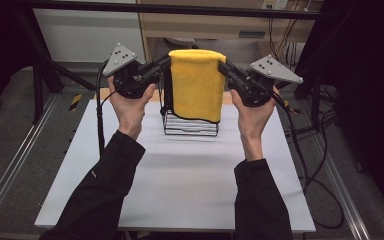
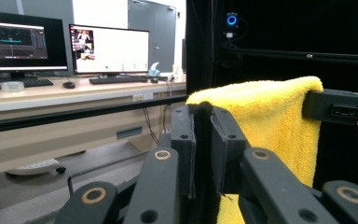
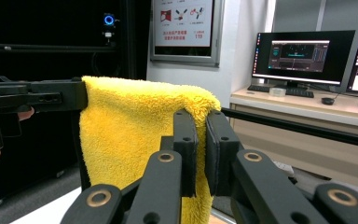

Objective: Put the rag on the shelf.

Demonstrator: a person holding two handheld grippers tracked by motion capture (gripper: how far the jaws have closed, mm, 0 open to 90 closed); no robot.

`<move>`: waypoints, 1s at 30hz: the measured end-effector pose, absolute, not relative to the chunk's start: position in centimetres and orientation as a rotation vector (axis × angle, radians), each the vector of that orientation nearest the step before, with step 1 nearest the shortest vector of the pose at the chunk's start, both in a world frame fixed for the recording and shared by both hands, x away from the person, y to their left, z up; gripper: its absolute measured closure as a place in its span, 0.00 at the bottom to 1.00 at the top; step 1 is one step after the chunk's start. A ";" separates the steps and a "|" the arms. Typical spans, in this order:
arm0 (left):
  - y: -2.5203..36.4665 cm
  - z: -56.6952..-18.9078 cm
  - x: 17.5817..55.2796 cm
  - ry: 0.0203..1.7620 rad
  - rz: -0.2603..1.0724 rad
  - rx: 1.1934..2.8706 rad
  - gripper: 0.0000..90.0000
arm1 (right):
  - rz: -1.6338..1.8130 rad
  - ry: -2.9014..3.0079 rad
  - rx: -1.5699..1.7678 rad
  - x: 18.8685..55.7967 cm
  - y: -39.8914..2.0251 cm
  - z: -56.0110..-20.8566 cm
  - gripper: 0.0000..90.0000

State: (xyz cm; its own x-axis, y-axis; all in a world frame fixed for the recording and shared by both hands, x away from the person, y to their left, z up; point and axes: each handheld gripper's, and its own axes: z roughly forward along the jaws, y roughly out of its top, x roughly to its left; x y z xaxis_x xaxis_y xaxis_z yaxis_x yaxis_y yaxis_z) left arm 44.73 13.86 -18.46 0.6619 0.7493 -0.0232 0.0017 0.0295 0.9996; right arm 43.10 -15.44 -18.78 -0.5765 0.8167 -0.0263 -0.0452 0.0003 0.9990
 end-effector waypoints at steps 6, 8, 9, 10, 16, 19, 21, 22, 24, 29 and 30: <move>14.1 -17.2 45.1 0.665 0.670 1.425 0.89 | 1.662 1.597 0.785 43.6 -15.4 -17.6 0.94; 14.0 -16.7 45.2 0.655 0.670 1.426 0.89 | 1.667 1.592 0.784 43.8 -15.3 -17.2 0.94; 14.0 -16.5 45.3 0.659 0.681 1.424 0.89 | 1.665 1.589 0.776 43.9 -15.2 -17.0 0.94; 14.0 -16.3 45.3 0.654 0.683 1.424 0.89 | 1.666 1.585 0.776 44.0 -15.2 -16.8 0.94; 14.2 -15.4 45.8 0.654 0.693 1.408 0.89 | 1.668 1.571 0.760 44.4 -15.0 -15.9 0.94; 14.2 -14.8 46.1 0.652 0.717 1.412 0.89 | 1.668 1.563 0.758 44.7 -14.9 -15.5 0.94; 14.1 -14.6 46.3 0.652 0.713 1.410 0.89 | 1.664 1.558 0.756 44.9 -14.8 -15.2 0.94; 14.1 -14.4 46.5 0.655 0.711 1.408 0.89 | 1.664 1.556 0.754 45.0 -14.8 -15.0 0.94; 14.2 -14.1 46.7 0.658 0.710 1.404 0.89 | 1.663 1.553 0.755 45.3 -14.7 -14.8 0.94; 14.4 -13.5 47.5 0.670 0.713 1.398 0.89 | 1.668 1.548 0.750 45.9 -14.5 -14.4 0.94; 14.4 -13.4 47.6 0.671 0.713 1.393 0.89 | 1.668 1.544 0.749 46.0 -14.4 -14.3 0.94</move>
